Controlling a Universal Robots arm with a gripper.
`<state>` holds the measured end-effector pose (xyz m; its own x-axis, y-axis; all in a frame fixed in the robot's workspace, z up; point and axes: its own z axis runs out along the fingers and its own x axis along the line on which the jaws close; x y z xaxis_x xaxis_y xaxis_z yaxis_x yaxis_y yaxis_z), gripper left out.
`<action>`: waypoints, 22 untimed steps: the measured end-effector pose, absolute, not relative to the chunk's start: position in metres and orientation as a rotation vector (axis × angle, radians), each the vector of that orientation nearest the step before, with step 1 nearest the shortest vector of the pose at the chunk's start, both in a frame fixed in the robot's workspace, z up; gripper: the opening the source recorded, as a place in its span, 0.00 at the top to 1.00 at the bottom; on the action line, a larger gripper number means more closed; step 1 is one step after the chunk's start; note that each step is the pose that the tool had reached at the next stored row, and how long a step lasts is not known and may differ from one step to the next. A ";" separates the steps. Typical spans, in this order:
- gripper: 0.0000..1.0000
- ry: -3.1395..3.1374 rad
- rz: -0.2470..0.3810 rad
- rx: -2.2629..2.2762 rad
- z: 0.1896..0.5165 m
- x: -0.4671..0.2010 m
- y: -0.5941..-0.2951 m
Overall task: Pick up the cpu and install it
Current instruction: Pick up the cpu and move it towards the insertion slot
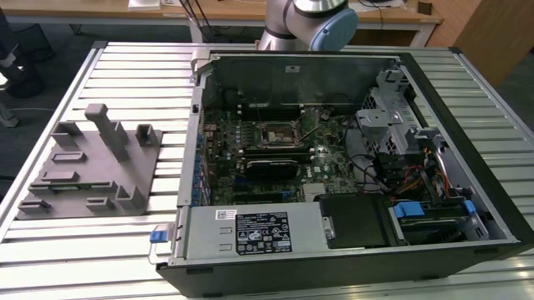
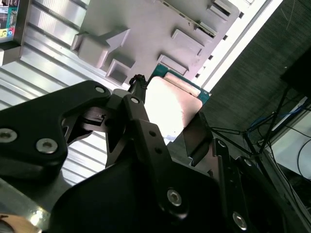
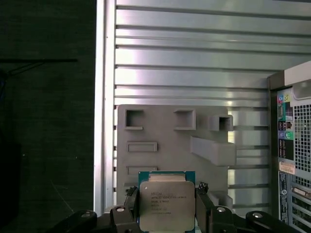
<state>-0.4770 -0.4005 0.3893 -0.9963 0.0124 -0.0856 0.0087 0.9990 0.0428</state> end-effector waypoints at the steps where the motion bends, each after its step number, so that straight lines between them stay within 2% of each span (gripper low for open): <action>1: 0.45 3.055 0.065 0.016 0.389 -0.476 -0.400; 22: 0.45 3.055 0.065 0.016 0.389 -0.457 -0.400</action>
<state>-0.4568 -0.3997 0.3893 -0.9963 0.0124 -0.0856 0.0088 0.9990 0.0428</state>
